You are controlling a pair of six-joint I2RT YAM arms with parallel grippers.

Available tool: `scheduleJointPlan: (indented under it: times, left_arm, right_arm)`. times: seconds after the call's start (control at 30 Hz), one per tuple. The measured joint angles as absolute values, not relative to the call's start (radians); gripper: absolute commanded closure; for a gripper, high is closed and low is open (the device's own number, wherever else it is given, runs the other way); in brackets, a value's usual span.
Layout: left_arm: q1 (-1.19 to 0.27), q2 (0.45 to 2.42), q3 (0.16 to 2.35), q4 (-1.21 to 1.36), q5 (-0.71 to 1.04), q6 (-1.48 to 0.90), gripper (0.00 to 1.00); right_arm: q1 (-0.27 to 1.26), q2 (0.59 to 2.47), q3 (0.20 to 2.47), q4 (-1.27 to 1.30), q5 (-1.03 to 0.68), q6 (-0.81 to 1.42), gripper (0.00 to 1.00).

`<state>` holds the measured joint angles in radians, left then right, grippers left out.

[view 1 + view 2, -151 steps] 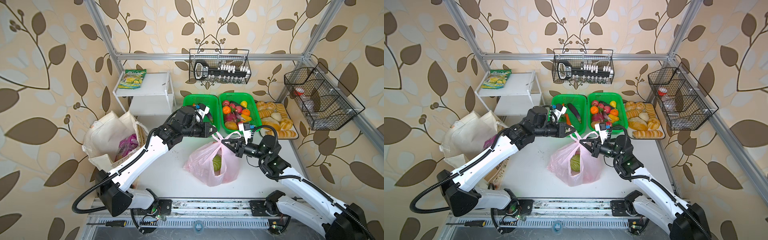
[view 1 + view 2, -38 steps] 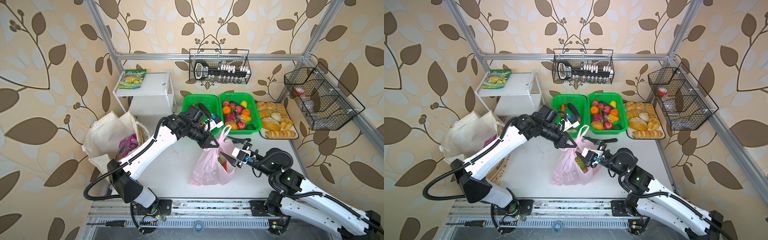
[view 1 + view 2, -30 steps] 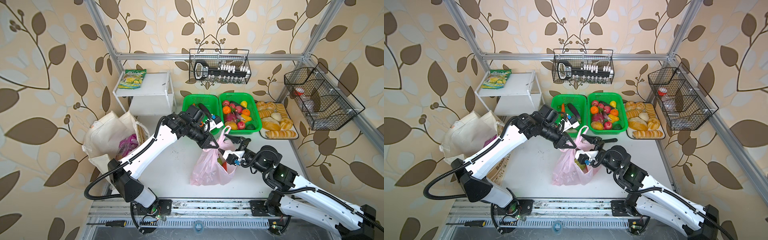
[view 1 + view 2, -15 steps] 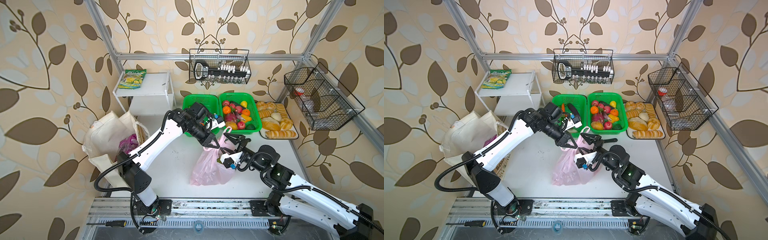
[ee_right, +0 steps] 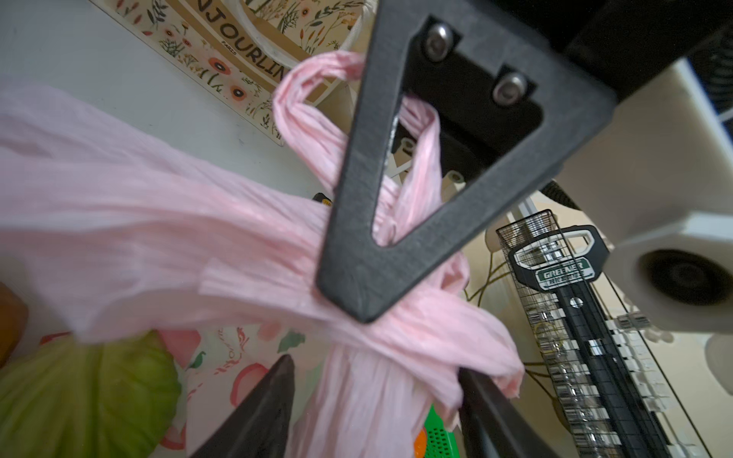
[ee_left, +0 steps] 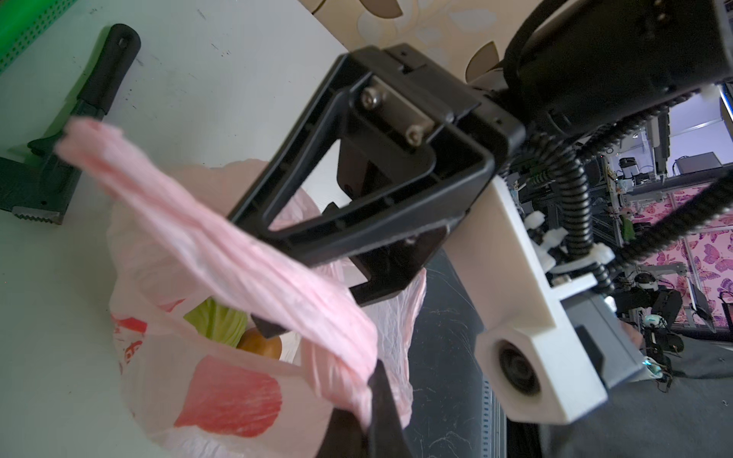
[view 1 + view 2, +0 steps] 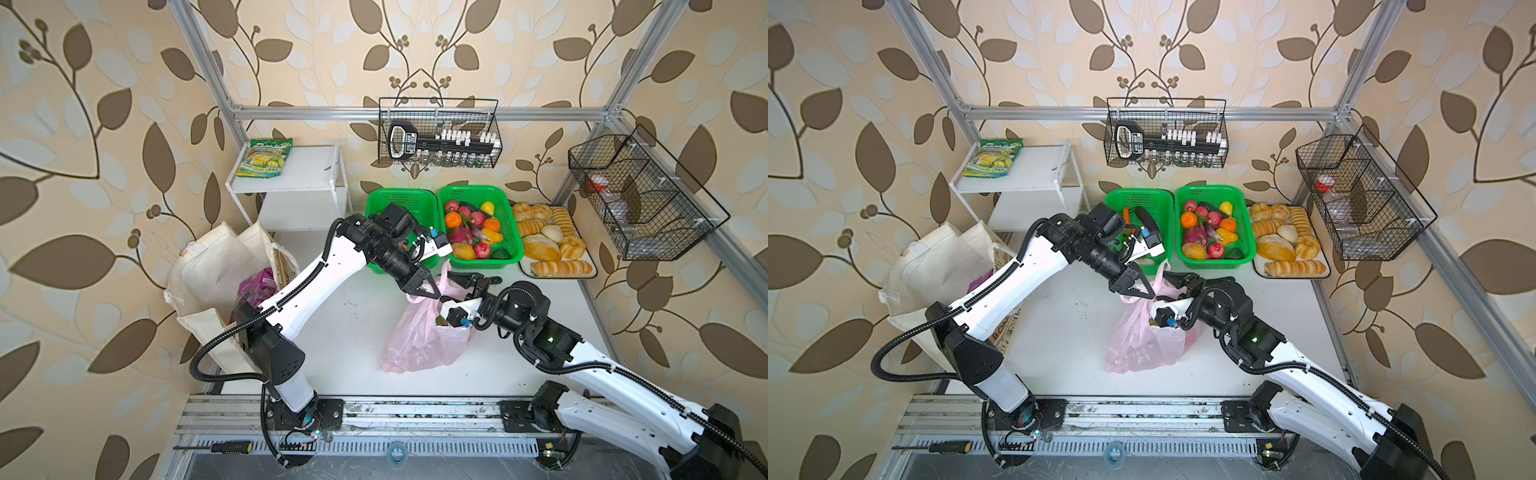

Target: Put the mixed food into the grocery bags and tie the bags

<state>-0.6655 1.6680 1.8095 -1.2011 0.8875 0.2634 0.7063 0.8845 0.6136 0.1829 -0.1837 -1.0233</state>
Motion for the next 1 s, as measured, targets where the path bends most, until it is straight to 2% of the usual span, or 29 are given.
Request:
scheduleJointPlan:
  times: [0.07, 0.17, 0.37, 0.43, 0.53, 0.63, 0.9, 0.97, 1.0]
  left_arm:
    - [-0.665, 1.682, 1.826, -1.214, 0.888, 0.267, 1.00]
    - [-0.665, 1.691, 1.834, -1.214, 0.891, 0.267, 1.00]
    - [-0.660, 1.692, 1.842, -1.211, 0.893, 0.267, 1.00]
    - [-0.659, 1.692, 1.845, -1.211, 0.903, 0.268, 1.00]
    - [-0.659, 1.692, 1.846, -1.214, 0.909, 0.272, 1.00]
    - [-0.659, 1.693, 1.846, -1.223, 0.909, 0.280, 1.00]
    - [-0.660, 1.692, 1.846, -1.230, 0.851, 0.293, 1.00]
    - [-0.661, 1.689, 1.842, -1.221, 0.821, 0.301, 0.91]
    - [-0.662, 1.687, 1.842, -1.216, 0.810, 0.307, 0.90]
  right_arm:
    - [0.706, 0.884, 0.612, 0.189, -0.191, -0.997, 0.41]
    - [0.697, 0.883, 0.611, 0.195, -0.207, -0.958, 0.57]
    - [0.673, 0.884, 0.611, 0.147, -0.307, -0.876, 0.60]
    - [0.673, 0.891, 0.614, 0.131, -0.340, -0.847, 0.76]
    - [0.671, 0.915, 0.636, 0.098, -0.382, -0.787, 0.90]
    - [0.663, 0.928, 0.654, 0.079, -0.421, -0.735, 1.00]
    - [0.604, 0.901, 0.663, 0.020, -0.553, -0.614, 1.00]
    - [0.582, 0.899, 0.679, -0.008, -0.596, -0.579, 1.00]
    - [0.575, 0.899, 0.686, -0.021, -0.617, -0.562, 1.00]
